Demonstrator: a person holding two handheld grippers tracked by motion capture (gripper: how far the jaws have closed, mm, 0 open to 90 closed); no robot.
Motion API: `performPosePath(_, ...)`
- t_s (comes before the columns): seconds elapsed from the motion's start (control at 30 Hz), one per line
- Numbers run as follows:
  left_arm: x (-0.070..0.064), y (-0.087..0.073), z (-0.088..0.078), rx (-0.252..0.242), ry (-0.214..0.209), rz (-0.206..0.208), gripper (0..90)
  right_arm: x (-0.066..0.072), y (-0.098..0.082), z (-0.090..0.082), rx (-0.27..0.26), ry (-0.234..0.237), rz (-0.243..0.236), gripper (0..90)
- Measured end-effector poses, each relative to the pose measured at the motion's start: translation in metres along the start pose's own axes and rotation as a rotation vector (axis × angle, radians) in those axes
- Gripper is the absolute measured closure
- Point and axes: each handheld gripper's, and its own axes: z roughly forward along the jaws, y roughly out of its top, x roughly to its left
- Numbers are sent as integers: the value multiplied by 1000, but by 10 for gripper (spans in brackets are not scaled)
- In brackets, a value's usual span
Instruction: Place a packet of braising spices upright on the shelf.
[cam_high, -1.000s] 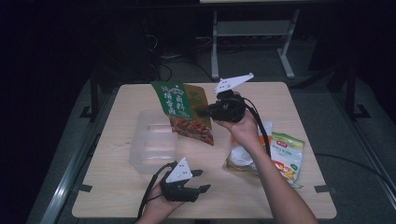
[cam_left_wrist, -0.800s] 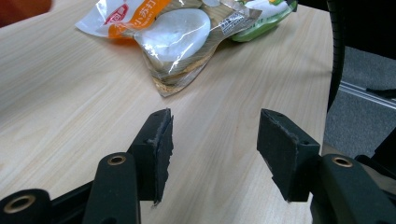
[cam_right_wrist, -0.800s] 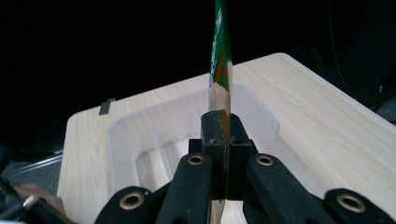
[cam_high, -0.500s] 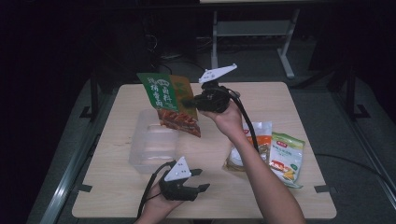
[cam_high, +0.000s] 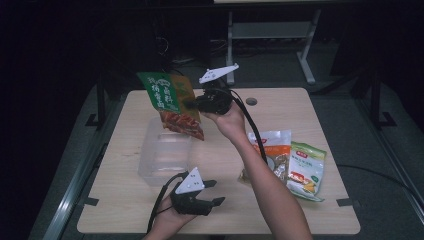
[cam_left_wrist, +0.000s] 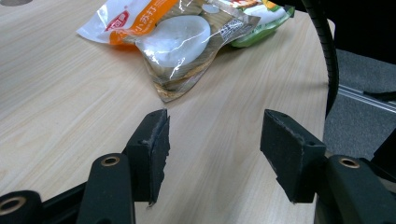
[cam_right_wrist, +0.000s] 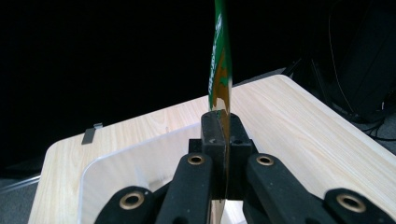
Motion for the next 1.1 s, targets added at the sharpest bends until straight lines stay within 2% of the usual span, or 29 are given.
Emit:
performPosePath(0.33, 0, 1, -1, -16, -2, -8, 413, -11, -3, 21, -8, -21, 36, 900)
performPosePath(0.37, -1, 1, -1, -16, -1, -2, 413, -13, -2, 28, 4, -19, 36, 900)
performPosePath(0.53, 0, 1, 1, -5, -6, 7, 410, -12, 4, 38, 12, -19, 23, 900)
performPosePath(0.7, -1, 1, 0, -16, -8, 0, 408, -15, 1, 49, 11, -3, 37, 900)
performPosePath(0.83, -1, 1, -1, -18, -6, 4, 409, -16, -2, 55, 21, 3, 32, 900)
performPosePath(0.93, -2, 2, -1, -14, -5, 22, 409, -15, -3, 59, 27, 7, 41, 900)
performPosePath(1.1, -3, 2, -1, -17, -9, 17, 410, -16, -6, 65, 28, 22, 49, 900)
